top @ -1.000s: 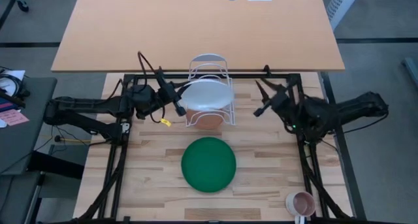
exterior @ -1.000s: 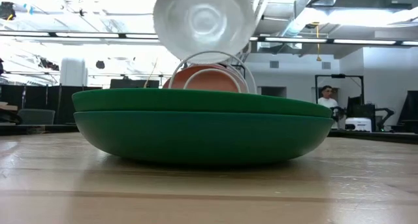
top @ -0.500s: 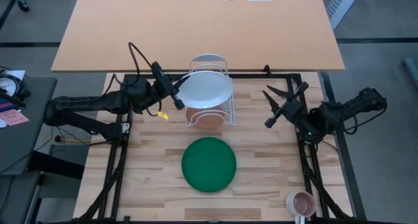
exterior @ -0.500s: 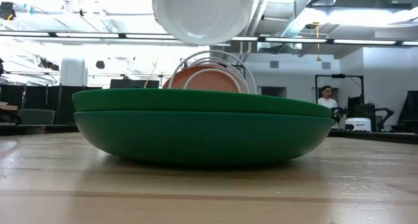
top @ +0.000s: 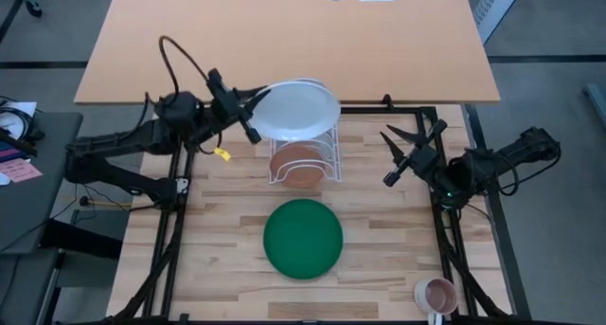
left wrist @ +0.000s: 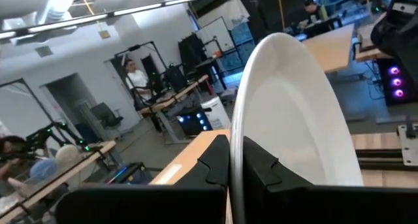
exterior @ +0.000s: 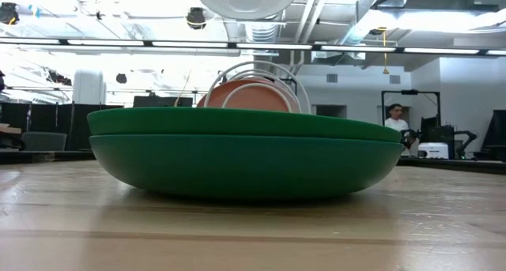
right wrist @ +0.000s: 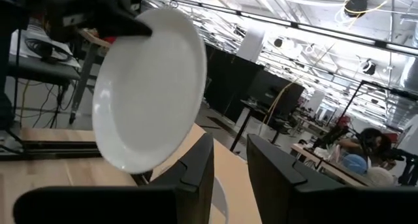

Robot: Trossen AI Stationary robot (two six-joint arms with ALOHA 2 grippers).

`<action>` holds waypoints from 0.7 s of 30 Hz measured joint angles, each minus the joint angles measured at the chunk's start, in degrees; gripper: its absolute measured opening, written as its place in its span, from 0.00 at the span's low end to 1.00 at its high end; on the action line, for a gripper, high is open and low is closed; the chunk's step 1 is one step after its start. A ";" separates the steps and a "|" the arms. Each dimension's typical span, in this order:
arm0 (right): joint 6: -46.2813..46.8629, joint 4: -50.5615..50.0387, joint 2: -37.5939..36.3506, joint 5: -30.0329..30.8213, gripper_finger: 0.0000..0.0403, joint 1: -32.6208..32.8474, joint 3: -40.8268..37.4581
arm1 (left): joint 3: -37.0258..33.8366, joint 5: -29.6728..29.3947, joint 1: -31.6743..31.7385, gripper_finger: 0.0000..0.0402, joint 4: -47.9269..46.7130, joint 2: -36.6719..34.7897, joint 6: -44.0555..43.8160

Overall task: Sort dishes
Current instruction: Put the white plate on the dish rack

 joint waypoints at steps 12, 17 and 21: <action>-1.19 0.06 0.00 0.48 0.24 0.00 0.00 | 9.98 0.27 6.07 0.00 -1.08 11.10 3.22; -1.38 0.07 0.00 2.61 0.24 0.00 0.00 | 10.14 -2.29 6.42 0.00 -0.54 13.93 2.19; -2.13 0.06 0.02 3.34 0.24 0.00 -0.02 | 10.17 -3.81 6.50 0.00 0.00 15.36 2.00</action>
